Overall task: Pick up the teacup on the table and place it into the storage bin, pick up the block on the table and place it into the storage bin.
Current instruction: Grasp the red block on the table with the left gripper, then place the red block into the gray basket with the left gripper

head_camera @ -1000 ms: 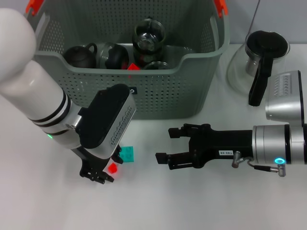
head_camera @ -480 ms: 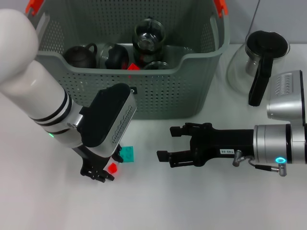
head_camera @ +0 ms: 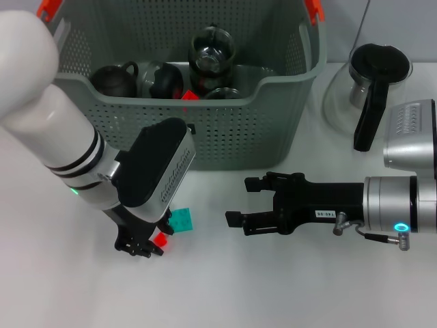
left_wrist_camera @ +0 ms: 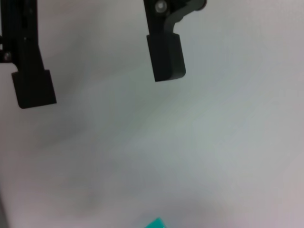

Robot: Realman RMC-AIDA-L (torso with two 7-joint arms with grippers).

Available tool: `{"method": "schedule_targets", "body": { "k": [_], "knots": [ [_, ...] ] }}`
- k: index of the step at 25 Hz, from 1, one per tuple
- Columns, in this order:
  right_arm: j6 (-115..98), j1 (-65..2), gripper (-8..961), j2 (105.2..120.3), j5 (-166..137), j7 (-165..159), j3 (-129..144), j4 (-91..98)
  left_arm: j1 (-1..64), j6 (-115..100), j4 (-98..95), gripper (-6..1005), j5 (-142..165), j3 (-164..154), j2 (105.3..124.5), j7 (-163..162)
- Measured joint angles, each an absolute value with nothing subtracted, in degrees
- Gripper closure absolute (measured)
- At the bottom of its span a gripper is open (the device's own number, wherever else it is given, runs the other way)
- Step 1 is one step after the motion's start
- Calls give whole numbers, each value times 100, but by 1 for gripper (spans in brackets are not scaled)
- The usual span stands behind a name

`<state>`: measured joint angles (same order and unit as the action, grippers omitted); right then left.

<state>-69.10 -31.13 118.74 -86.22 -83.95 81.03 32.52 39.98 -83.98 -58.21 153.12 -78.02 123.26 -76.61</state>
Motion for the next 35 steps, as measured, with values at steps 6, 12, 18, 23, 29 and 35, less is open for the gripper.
{"method": "schedule_targets", "body": {
  "k": [6,12,18,23,29,35],
  "knots": [
    [-6911,-3111,7,11874,-8622,-8393,8103,3252,4052,-8464,-5771,785,15337,-7796,12311,-7737],
    [-6907,-3106,6,11862,-8622,-8393,8103,3253,3962,-8809,-6128,796,15308,-7604,12333,-7836],
    [-6973,-3060,7,11779,-8621,-8393,8095,3259,3844,-10168,-6889,807,14547,-6295,12430,-8055],
    [-7045,-2965,7,11703,-8621,-8394,8090,3257,3773,-10895,-6840,809,12962,-4392,12416,-8476],
    [-7218,-2816,6,11601,-8677,-8394,7987,3254,3819,-10395,-6773,798,11266,-3455,12279,-9477],
    [-7261,-2777,6,11566,-8822,-8388,7917,3262,4144,-7992,-6438,745,11360,-3888,11948,-10821]
  ]
}}
